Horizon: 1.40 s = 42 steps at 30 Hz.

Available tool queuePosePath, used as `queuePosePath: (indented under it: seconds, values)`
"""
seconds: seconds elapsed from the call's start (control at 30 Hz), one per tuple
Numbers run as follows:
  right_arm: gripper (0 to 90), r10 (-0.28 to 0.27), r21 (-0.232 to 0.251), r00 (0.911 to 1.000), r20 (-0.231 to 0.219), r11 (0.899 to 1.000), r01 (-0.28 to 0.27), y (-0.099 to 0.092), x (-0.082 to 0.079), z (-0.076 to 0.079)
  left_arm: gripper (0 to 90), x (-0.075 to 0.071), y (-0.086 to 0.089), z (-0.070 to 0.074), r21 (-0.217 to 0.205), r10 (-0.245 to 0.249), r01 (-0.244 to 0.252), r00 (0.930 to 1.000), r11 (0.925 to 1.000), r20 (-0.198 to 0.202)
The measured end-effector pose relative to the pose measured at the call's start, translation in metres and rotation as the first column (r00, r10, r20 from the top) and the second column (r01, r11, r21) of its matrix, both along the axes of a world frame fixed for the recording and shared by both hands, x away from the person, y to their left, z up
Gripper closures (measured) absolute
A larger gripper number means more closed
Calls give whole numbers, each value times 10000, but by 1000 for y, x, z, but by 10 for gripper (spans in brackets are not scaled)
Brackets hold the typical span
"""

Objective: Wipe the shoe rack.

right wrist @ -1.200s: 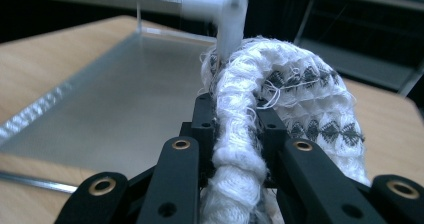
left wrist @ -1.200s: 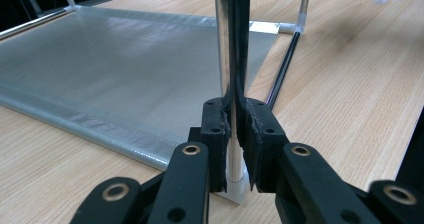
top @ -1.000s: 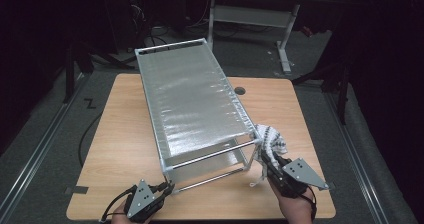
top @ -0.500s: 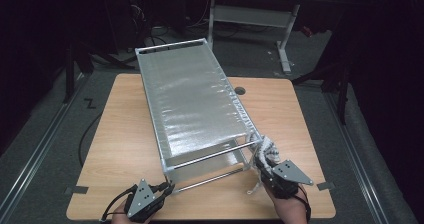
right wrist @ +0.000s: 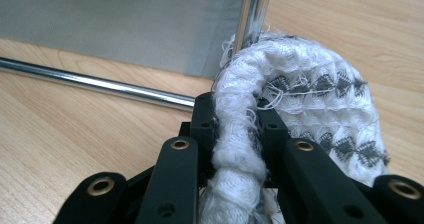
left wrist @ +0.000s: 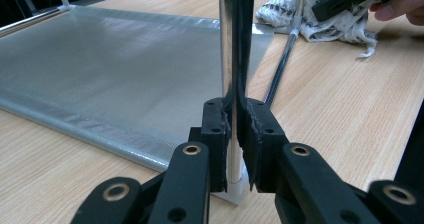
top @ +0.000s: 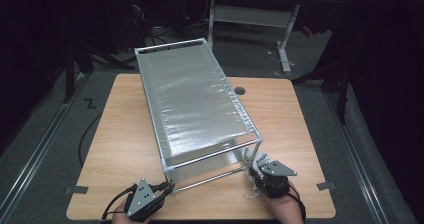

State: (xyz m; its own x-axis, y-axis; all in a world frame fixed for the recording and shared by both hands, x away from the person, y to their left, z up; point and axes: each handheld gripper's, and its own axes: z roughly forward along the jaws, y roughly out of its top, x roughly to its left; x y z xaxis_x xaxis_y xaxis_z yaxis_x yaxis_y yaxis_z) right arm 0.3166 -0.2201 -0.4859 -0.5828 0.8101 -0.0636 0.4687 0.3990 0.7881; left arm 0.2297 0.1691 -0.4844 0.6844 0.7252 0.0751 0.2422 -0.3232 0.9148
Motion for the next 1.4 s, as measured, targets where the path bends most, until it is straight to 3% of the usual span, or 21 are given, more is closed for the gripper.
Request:
queuePosePath:
  seconds: [0.03, 0.07, 0.1, 0.23, 0.33, 0.43, 0.47, 0.5, 0.67, 0.8, 0.83, 0.87, 0.9, 0.93, 0.97, 1.1, 1.17, 1.2, 1.27, 1.4]
  values:
    - [760, 47, 8, 10000, -10, 10000, -47, -1, 1, 0, 802, 0, 0, 0, -14, -11, 11, 10000, 10000, -2]
    - [760, -9, 85, 10000, -88, 10000, 9, -1, 1, -1, 802, -2, -5, -2, -758, 93, -113, 9996, 9971, -263]
    - [759, -39, 108, 10000, -70, 9999, 40, -2, 0, -1, 802, -2, -5, -2, -802, 110, -128, 9997, 9967, -229]
    - [757, -418, 173, 9982, 423, 9990, 411, -8, -4, 6, 802, 0, -7, -2, -681, 42, -55, 9998, 9977, -192]
    - [754, -918, 361, 9908, 996, 9954, 886, -19, -10, 17, 802, 3, -9, -2, -627, -65, 53, 9998, 9980, -185]
    - [750, -1334, 482, 9829, 1271, 9906, 1282, -31, -16, 23, 802, 6, -12, -2, -706, -191, 174, 9995, 9974, -234]
    - [749, -1480, 493, 9796, 1358, 9886, 1425, -35, -18, 25, 802, 10, -10, 0, -71, -367, 367, 9993, 9993, -30]
    - [747, -1827, 419, 9716, 1504, 9831, 1784, -45, -24, 27, 802, 11, -12, 0, -77, -440, 440, 9990, 9990, -34]
    - [742, -2395, 257, 9599, 1456, 9709, 2383, -66, -34, 24, 802, 18, -22, 0, -34, -855, 855, 9963, 9963, -35]
    - [738, -3009, 62, 9450, 1284, 9531, 3026, -83, -39, 19, 802, 23, -30, 0, -62, -1108, 1107, 9938, 9938, -36]
    - [722, -3174, -84, 9427, 1025, 9474, 3199, -89, -39, 14, 803, 25, -33, 0, -81, -1228, 1227, 9924, 9924, -39]
    - [722, -3174, -84, 9427, 1025, 9474, 3199, -89, -39, 14, 803, 25, -33, 0, -81, -1228, 1227, 9924, 9924, -39]
    - [712, -3172, -262, 9455, 742, 9471, 3198, -91, -38, 10, 803, 25, -34, 0, -76, -1267, 1267, 9919, 9919, -43]
    - [706, -3174, -354, 9473, 443, 9471, 3190, -91, -37, 5, 803, 26, -35, 0, -77, -1297, 1297, 9915, 9915, -39]
    - [684, -3056, -448, 9520, -162, 9514, 3047, -92, -34, -3, 802, 27, -35, 0, -63, -1318, 1318, 9913, 9913, -37]
    - [605, -2932, -647, 9543, -576, 9550, 2895, -90, -31, -8, 802, 27, -37, 0, -50, -1349, 1349, 9909, 9908, -20]
    - [547, -2967, -503, 9540, -435, 9543, 2945, -89, -31, -6, 802, 27, -36, 1, -52, -1329, 1329, 9911, 9911, -29]
    - [520, -3034, -356, 9524, -299, 9525, 3024, -89, -32, -2, 802, 25, -39, -1, -500, -1230, 1221, 9923, 9913, -153]
    - [487, -3058, -126, 9521, -16, 9520, 3058, -88, -34, 4, 802, 25, -37, 0, -344, -1224, 1220, 9924, 9919, -98]
    - [458, -2960, 128, 9533, 605, 9552, 2958, -84, -37, 15, 802, 22, -36, -1, -470, -1113, 1106, 9937, 9928, -136]
